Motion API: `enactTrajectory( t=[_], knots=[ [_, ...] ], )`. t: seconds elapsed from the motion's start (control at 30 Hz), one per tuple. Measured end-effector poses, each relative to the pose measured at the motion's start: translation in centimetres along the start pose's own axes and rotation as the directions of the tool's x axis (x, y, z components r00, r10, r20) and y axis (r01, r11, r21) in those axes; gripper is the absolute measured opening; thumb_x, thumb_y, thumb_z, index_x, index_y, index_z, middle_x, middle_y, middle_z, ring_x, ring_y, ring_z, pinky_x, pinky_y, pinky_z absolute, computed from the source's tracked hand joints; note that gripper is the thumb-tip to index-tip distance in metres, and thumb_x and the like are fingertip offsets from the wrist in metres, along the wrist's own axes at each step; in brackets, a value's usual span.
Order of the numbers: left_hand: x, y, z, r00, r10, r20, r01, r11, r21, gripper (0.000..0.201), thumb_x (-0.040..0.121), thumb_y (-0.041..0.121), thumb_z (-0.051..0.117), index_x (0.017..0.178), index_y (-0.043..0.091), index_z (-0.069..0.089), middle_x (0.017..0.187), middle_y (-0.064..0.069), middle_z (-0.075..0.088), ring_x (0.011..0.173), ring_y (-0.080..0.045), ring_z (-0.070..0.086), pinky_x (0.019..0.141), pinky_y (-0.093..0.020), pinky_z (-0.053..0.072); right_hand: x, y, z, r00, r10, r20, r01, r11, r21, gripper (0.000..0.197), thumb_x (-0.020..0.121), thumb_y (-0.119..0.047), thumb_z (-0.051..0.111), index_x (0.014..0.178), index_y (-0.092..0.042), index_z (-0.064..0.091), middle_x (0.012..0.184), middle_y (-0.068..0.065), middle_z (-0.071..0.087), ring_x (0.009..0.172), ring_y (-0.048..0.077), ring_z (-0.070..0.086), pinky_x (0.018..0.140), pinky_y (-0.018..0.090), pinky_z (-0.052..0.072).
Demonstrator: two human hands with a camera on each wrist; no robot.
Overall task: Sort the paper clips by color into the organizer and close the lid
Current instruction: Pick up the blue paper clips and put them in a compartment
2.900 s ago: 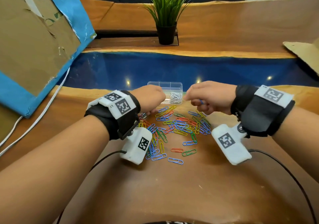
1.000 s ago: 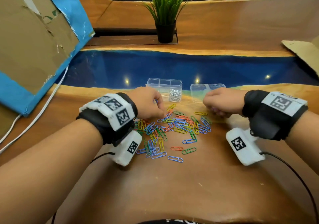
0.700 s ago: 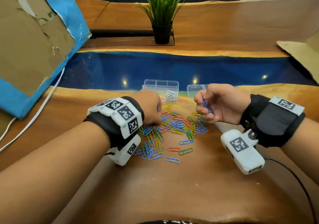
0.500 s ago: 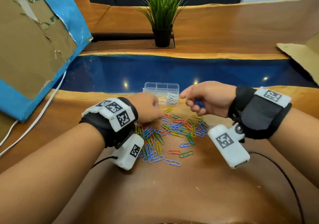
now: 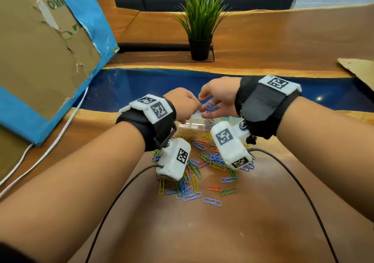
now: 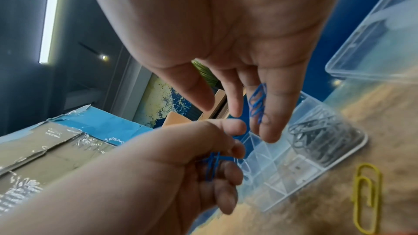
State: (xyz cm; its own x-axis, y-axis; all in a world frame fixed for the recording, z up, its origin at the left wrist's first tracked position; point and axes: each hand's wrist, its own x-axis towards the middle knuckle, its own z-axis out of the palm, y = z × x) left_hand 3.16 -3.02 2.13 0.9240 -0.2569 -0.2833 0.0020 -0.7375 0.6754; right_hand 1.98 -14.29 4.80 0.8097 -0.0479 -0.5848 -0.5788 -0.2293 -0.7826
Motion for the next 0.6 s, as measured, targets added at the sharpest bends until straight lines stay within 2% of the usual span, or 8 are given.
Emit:
enactTrajectory(
  t=[0.13,0.2,0.27,0.3,0.37,0.43,0.5,0.6],
  knots=[
    [-0.14,0.75,0.10,0.998,0.058,0.017,-0.060,0.972,0.225,0.025,0.091,0.017,0.049,0.107,0.015,0.069,0.078,-0.003,0.061,0.078,-0.025,0.061,0.081,-0.035,0.052,0.01,-0.22,0.19,1.000,0.021,0.021,-0.020,0.999,-0.049,0.016,0.095,-0.016,0.044,0.087,-0.004,0.051,0.094,0.016,0.047,0.088,0.025,0.051,0.097,0.038,0.051],
    [-0.13,0.78,0.05,0.996,0.077,0.033,-0.084,0.943,0.322,0.032,0.091,0.012,0.048,0.113,0.022,0.068,0.093,-0.005,0.066,0.087,-0.026,0.066,0.086,-0.037,0.052,0.08,-0.17,0.20,1.000,0.004,0.020,-0.003,0.999,-0.052,0.020,0.095,-0.016,0.045,0.107,-0.002,0.052,0.091,0.014,0.047,0.087,0.024,0.052,0.094,0.039,0.052],
    [-0.05,0.60,-0.06,0.995,0.089,0.044,-0.099,0.922,0.373,0.037,0.089,0.009,0.051,0.116,0.027,0.067,0.110,-0.003,0.068,0.094,-0.024,0.066,0.090,-0.037,0.053,0.17,-0.19,0.19,0.999,-0.031,0.022,0.032,0.998,-0.054,0.038,0.093,-0.014,0.047,0.129,-0.003,0.046,0.087,0.009,0.047,0.083,0.023,0.053,0.080,0.039,0.054],
    [-0.06,0.55,-0.12,0.994,0.095,0.046,-0.105,0.917,0.385,0.037,0.088,0.009,0.053,0.116,0.027,0.067,0.114,-0.003,0.067,0.096,-0.023,0.066,0.092,-0.037,0.052,0.15,-0.19,0.19,0.999,-0.046,0.022,0.047,0.997,-0.061,0.043,0.092,-0.014,0.048,0.134,-0.002,0.043,0.088,0.008,0.048,0.084,0.023,0.053,0.077,0.038,0.054],
    [0.02,0.51,-0.26,0.993,0.114,0.039,-0.120,0.909,0.399,0.036,0.086,0.010,0.058,0.117,0.025,0.067,0.118,-0.002,0.066,0.102,-0.021,0.064,0.095,-0.037,0.050,0.10,-0.15,0.14,1.000,-0.017,0.006,0.018,0.997,-0.069,0.046,0.094,-0.017,0.047,0.136,0.000,0.039,0.092,0.013,0.050,0.093,0.025,0.055,0.090,0.038,0.053],
    [0.09,0.46,-0.36,0.991,0.131,0.027,-0.131,0.906,0.403,0.036,0.084,0.012,0.063,0.118,0.024,0.066,0.121,-0.001,0.065,0.110,-0.020,0.060,0.099,-0.037,0.047,0.06,-0.08,0.11,1.000,0.018,0.002,-0.018,0.996,-0.093,0.046,0.096,-0.020,0.046,0.136,0.002,0.038,0.090,0.015,0.052,0.100,0.024,0.056,0.103,0.036,0.046],
    [0.08,0.37,-0.44,0.991,0.130,0.020,-0.127,0.913,0.388,0.039,0.083,0.011,0.063,0.119,0.024,0.064,0.122,0.000,0.065,0.112,-0.019,0.059,0.099,-0.036,0.046,0.05,-0.06,0.14,1.000,0.004,-0.002,-0.004,0.994,-0.107,0.047,0.096,-0.022,0.045,0.137,0.000,0.038,0.097,0.018,0.056,0.106,0.026,0.058,0.103,0.036,0.046],
    [0.19,0.11,-0.57,0.992,0.126,-0.010,-0.115,0.930,0.348,0.042,0.083,0.007,0.061,0.121,0.024,0.061,0.121,0.002,0.065,0.110,-0.017,0.059,0.096,-0.032,0.046,0.12,0.09,0.15,0.999,-0.030,-0.018,0.028,0.993,-0.114,0.048,0.095,-0.023,0.046,0.137,-0.001,0.037,0.119,0.023,0.057,0.110,0.030,0.060,0.098,0.036,0.050]
  ],
)
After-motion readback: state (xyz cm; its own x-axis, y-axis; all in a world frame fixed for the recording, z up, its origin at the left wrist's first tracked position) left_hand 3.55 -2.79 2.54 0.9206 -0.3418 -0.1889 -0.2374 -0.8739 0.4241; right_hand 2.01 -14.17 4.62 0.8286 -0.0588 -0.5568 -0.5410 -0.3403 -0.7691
